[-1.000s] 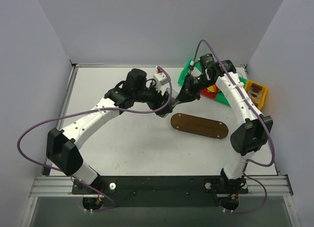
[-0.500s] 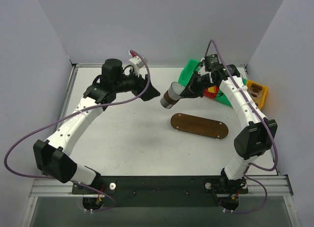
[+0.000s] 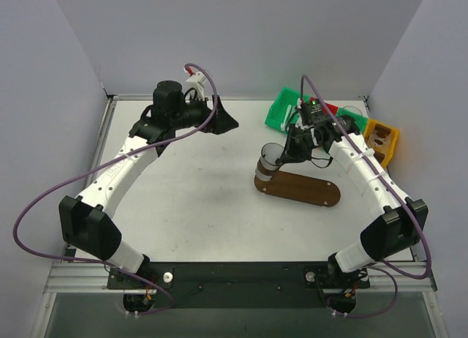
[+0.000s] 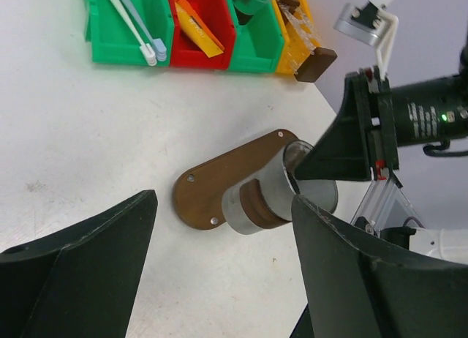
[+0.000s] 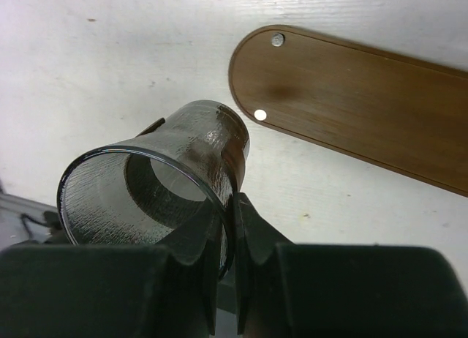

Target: Prepare toiletry sets of a toothbrush and toothpaste on the tray

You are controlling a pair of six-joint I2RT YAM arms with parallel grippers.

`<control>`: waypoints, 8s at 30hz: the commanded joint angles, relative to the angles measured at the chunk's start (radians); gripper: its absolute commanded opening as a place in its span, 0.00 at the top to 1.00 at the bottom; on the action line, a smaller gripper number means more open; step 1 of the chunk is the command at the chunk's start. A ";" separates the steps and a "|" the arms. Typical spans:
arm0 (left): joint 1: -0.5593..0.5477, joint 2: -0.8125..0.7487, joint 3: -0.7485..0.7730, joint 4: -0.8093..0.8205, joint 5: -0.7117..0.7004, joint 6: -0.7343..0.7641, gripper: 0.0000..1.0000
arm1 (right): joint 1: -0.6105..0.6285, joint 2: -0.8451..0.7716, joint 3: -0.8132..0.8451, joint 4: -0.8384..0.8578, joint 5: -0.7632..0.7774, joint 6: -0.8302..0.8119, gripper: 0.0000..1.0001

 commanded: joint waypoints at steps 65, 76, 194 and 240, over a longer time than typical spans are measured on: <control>0.122 -0.099 -0.138 -0.082 -0.242 -0.115 0.16 | 0.228 0.058 -0.196 0.341 0.408 -0.015 1.00; 0.125 -0.102 -0.144 -0.079 -0.236 -0.119 0.16 | 0.219 0.061 -0.211 0.341 0.416 -0.009 1.00; 0.214 -0.033 -0.116 -0.121 -0.200 0.035 0.17 | -0.691 0.624 0.522 -0.005 0.350 -0.474 0.61; 0.213 -0.002 -0.090 -0.142 -0.217 0.029 0.18 | -0.692 0.719 0.531 0.010 0.384 -0.480 0.86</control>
